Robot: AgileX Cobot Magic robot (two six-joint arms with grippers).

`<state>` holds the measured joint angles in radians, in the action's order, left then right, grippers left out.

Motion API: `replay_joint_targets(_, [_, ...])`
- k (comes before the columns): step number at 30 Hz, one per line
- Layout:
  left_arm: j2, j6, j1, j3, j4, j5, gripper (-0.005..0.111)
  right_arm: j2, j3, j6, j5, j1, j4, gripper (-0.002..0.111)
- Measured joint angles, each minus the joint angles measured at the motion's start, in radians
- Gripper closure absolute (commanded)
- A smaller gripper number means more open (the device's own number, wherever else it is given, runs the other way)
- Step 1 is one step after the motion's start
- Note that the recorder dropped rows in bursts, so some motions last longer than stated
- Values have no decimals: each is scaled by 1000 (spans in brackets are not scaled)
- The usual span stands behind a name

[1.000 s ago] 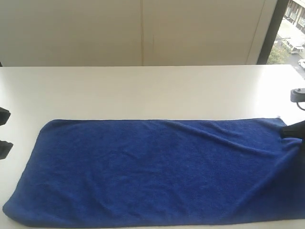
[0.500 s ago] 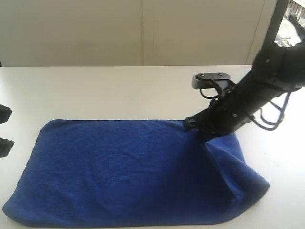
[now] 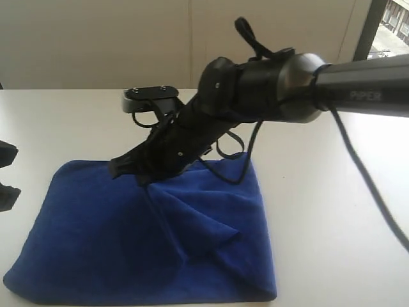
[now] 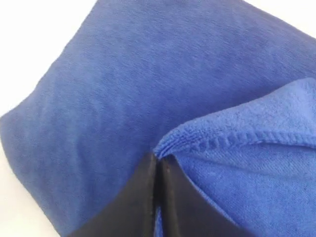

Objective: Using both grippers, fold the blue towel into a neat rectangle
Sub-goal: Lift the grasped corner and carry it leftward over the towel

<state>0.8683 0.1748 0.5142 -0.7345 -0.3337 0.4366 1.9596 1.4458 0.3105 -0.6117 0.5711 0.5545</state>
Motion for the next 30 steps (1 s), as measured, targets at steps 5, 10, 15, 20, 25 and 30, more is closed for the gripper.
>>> replay_joint_targets(5, [0, 0, 0, 0, 4, 0, 107, 68, 120, -34, -2, 61, 8, 108])
replay_joint_targets(10, [0, 0, 0, 0, 4, 0, 107, 109, 203, -55, -4, 91, 12, 108])
replay_joint_targets(15, [-10, 0, 0, 0, -6, 0, 107, 149, 270, -79, -2, 113, 14, 108])
replay_joint_targets(20, [-32, 0, 0, 0, -27, 8, 107, 188, 292, -90, 10, 118, 16, 108])
replay_joint_targets(25, [-35, 3, 0, 0, -29, 19, 107, 226, 294, -90, 21, 118, 36, 82])
replay_joint_targets(30, [-35, 3, 0, 0, -31, 19, 107, 244, 294, -42, 44, 118, 121, 39])
